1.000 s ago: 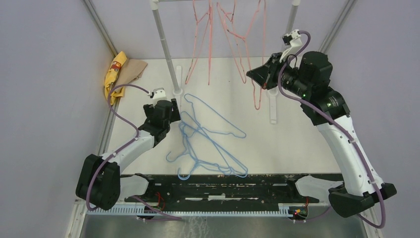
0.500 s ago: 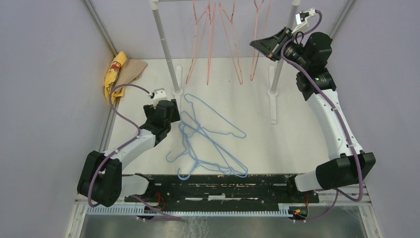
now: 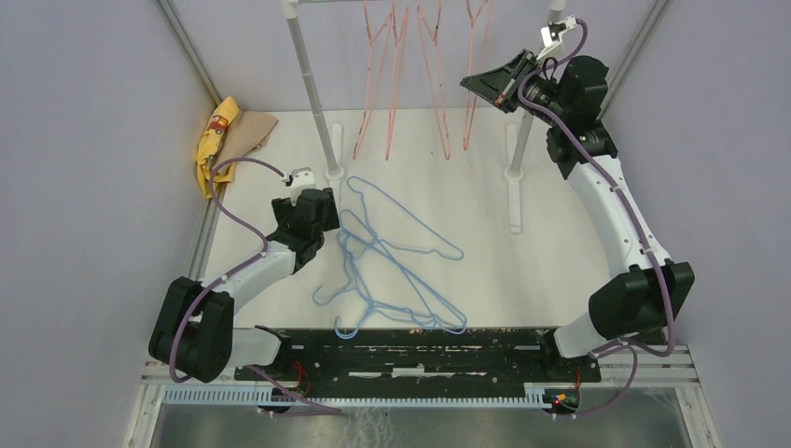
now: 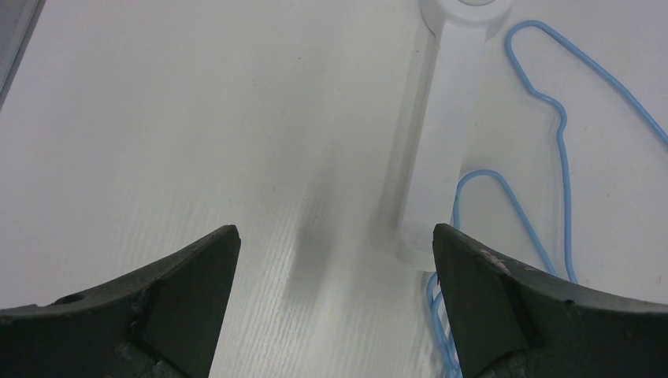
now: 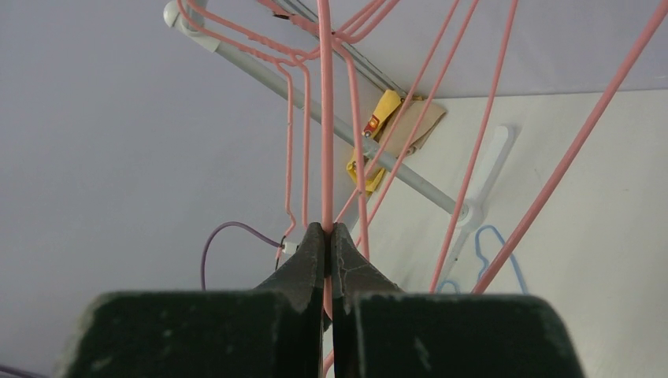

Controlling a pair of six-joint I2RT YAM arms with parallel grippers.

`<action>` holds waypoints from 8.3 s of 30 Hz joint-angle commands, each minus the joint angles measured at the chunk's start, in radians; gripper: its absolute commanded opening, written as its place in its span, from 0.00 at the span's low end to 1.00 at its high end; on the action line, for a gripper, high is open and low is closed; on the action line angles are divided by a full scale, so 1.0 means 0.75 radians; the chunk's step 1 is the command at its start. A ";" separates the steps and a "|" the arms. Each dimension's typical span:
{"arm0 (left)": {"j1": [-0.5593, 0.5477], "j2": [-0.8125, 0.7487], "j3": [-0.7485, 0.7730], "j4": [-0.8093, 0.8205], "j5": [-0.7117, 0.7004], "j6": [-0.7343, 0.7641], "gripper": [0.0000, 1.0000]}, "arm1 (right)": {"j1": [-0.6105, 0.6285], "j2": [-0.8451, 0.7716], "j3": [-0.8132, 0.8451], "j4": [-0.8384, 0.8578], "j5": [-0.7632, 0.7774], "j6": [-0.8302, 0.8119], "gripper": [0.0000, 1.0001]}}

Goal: Organize the hangers

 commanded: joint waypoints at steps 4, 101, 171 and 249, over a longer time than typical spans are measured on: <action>-0.001 0.011 0.047 0.068 -0.036 0.057 0.99 | -0.002 0.013 -0.014 0.035 -0.026 0.005 0.01; -0.002 -0.119 0.149 -0.070 0.123 -0.091 0.99 | 0.372 0.237 0.360 0.046 1.144 -1.069 0.58; -0.002 -0.124 0.016 0.039 0.163 -0.056 0.99 | 0.797 0.998 1.302 -0.024 1.198 -1.382 0.39; 0.065 -0.055 -0.034 0.099 0.168 -0.081 0.99 | 0.800 0.539 -0.419 -0.255 0.542 -1.369 0.50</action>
